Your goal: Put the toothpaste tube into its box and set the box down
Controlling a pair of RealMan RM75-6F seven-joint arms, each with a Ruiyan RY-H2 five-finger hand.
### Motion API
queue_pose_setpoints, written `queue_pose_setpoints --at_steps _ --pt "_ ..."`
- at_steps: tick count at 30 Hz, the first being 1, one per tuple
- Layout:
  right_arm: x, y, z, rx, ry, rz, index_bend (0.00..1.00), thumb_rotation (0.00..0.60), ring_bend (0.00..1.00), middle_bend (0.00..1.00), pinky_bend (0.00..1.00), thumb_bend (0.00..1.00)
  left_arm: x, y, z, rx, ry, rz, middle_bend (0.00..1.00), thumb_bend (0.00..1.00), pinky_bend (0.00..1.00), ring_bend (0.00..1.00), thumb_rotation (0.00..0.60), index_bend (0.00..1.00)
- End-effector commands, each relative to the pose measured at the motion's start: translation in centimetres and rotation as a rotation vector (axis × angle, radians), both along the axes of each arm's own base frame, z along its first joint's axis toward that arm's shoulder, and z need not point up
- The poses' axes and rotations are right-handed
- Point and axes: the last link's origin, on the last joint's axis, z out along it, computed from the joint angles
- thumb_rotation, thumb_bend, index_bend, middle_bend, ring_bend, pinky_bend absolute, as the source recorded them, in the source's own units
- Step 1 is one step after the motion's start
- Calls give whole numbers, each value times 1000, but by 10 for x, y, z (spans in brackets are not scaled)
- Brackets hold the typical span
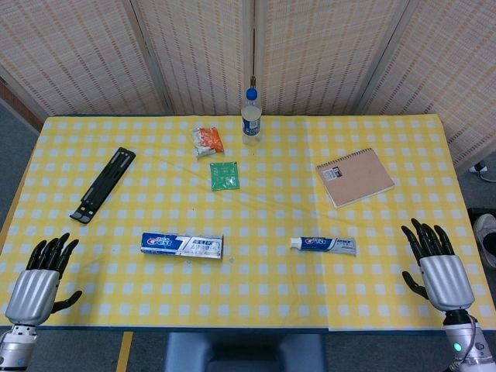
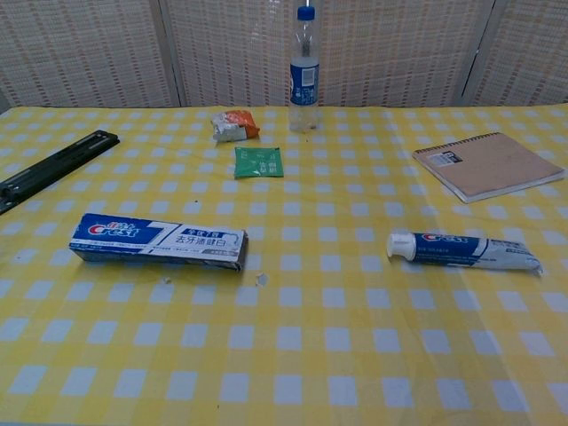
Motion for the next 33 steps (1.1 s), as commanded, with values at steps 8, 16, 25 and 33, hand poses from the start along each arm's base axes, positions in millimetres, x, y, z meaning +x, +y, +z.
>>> queue_pose_setpoints --at_steps 8,16,25,33 --pt "-2 4 9 -22 2 -9 0 600 0 0 0 325 7 3 -20 -147 -79 -62 19 193 0 0 600 4" --pt "0 12 7 34 -26 -11 0 600 0 0 0 325 37 21 -27 -195 -50 -205 149 191 108 133 600 64" --pt "-2 7 9 42 32 -49 0 600 0 0 0 325 64 52 -64 -270 8 -290 259 193 164 197 600 140" --pt "-7 3 5 64 8 -72 0 600 0 0 0 325 70 78 -105 -336 47 -294 209 194 173 184 600 112"
